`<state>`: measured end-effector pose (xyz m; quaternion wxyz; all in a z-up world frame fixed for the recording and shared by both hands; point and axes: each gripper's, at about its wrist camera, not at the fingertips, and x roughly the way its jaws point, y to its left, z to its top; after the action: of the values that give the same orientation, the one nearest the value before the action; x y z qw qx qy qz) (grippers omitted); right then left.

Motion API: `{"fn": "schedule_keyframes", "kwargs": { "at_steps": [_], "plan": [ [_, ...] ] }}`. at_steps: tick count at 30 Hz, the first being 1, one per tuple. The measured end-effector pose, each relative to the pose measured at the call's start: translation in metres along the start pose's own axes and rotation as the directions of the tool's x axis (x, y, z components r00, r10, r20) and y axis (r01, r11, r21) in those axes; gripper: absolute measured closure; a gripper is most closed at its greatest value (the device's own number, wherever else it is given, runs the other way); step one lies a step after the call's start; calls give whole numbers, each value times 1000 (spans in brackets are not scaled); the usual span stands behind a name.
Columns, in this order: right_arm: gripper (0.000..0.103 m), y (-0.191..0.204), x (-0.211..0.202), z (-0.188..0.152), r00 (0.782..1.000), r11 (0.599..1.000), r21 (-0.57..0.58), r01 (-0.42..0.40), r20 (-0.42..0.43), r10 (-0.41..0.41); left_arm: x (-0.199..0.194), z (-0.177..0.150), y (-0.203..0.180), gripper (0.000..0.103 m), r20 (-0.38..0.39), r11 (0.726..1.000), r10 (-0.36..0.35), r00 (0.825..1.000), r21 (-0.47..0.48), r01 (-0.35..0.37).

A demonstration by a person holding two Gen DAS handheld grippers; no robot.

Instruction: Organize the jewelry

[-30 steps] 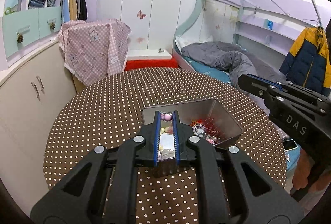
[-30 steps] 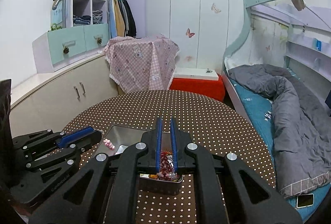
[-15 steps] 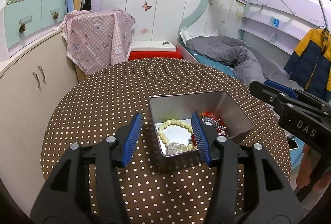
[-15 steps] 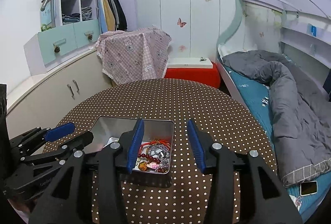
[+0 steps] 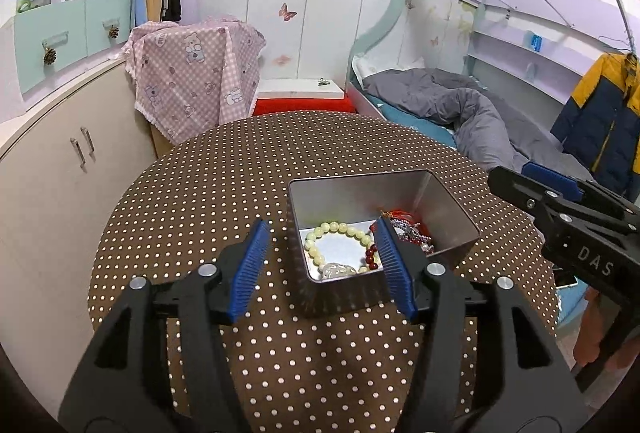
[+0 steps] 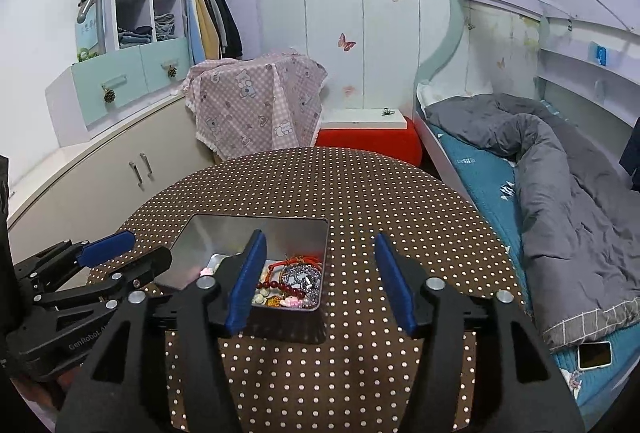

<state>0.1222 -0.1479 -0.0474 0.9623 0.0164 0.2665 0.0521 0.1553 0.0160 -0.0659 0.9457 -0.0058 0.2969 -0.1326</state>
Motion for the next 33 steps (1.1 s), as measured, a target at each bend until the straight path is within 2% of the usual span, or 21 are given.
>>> {"fn": "schedule_keyframes", "kwargs": {
  "at_steps": [10, 14, 16, 19, 24, 33],
  "plan": [
    [20, 0, -32, 0, 999, 1000, 3, 18, 45, -18, -37, -2, -8, 32, 37, 998, 57, 998, -18, -56],
    [16, 2, -47, 0, 998, 1000, 11, 21, 57, -22, -55, -1, -10, 26, 58, 997, 70, 996, -25, -68],
    [9, 3, -55, 1, 998, 1000, 17, 20, 64, -21, -65, 0, -14, 24, 72, 997, 72, 995, -26, -70],
    [8, 4, -66, 1, 996, 1000, 13, 24, 88, -25, -78, 2, -17, 18, 89, 996, 86, 992, -22, -84],
    [8, 6, -87, 3, 991, 999, 8, 35, 126, -35, -104, 6, -22, 13, 134, 995, 100, 986, -36, -96],
    [8, 7, -118, 7, 978, 999, -2, 40, 203, -39, -140, 14, -36, 10, 214, 991, 131, 968, -27, -128]
  ]
}}
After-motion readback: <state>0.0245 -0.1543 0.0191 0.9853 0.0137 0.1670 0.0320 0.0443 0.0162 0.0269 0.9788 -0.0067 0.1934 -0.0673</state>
